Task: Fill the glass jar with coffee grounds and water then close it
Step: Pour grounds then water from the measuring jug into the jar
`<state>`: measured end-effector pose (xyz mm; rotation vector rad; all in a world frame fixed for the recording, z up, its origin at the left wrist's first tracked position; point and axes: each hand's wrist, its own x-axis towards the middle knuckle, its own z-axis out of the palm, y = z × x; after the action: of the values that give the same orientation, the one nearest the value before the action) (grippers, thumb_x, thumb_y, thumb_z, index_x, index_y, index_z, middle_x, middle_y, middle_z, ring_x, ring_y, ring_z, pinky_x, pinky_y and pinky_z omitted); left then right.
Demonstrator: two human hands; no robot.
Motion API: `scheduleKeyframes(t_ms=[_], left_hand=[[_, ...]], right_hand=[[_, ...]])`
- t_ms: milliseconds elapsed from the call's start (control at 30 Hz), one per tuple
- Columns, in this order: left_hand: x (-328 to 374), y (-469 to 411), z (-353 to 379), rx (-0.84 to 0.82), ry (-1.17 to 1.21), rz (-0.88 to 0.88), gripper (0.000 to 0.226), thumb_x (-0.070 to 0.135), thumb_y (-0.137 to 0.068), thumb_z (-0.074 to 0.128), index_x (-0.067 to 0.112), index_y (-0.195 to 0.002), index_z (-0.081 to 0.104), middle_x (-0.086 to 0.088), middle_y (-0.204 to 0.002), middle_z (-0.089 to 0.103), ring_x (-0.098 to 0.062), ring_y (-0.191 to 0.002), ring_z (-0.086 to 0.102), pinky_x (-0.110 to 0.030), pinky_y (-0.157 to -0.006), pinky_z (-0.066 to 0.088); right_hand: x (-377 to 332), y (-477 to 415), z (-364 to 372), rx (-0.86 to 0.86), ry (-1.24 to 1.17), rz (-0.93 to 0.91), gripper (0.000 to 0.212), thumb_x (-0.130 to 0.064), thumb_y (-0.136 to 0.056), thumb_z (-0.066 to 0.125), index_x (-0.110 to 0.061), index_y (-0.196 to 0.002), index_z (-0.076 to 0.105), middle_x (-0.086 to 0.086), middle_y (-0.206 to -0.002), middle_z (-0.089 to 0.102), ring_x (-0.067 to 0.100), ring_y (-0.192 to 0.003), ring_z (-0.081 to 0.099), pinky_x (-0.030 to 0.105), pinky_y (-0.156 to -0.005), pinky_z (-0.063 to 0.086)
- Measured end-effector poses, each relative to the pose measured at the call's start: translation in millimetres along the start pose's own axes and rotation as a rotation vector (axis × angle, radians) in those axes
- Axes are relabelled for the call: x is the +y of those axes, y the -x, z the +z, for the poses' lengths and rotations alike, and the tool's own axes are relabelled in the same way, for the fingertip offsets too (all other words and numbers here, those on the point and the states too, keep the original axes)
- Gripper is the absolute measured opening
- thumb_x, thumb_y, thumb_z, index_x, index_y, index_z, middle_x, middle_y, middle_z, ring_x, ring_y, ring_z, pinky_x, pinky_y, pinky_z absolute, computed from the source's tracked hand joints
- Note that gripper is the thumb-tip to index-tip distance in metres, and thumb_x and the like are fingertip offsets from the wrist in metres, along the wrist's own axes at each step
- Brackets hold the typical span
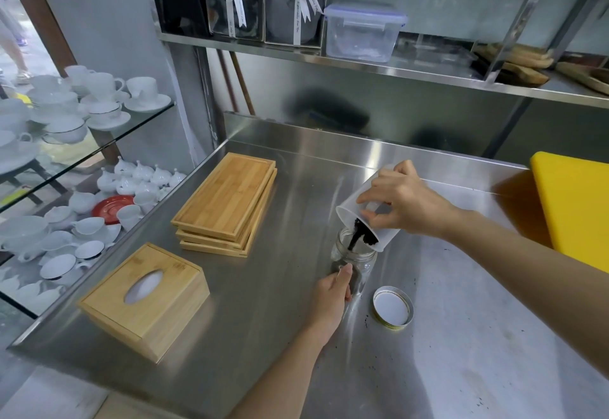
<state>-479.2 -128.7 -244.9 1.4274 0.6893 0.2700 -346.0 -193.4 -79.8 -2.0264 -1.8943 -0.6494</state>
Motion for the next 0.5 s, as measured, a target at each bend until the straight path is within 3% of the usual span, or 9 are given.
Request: scheduleKeyframes(t_ms=[267,500], left_hand=[[4.6,3.1,-2.2,-0.003,-0.047,0.025,0.05,0.043,-0.091,0.046,0.015,-0.051,0.04,0.002,-0.051,0.044,-0.01,-0.051,0.037,-0.018,-0.05,0.029],[7.4,5.2,-2.7,-0.013,-0.055,0.029,0.049,0.045,-0.091,0.045,0.014,-0.052,0.041,0.002,-0.052,0.045,-0.011,-0.052,0.038,-0.024,-0.054,0.029]], right_hand=[[1.0,-1.6,0.7,-0.004,0.009,0.008,0.014,-0.021,-0.066,0.067,-0.01,-0.073,0.074,0.003,-0.055,0.063,0.025,-0.056,0.055,0.033,-0.069,0.024],[2.1,-2.1,0.4,-0.019,0.007,0.005,0.015,-0.021,-0.066,0.066,-0.01,-0.074,0.074,0.003,-0.055,0.06,0.023,-0.058,0.051,0.034,-0.068,0.025]])
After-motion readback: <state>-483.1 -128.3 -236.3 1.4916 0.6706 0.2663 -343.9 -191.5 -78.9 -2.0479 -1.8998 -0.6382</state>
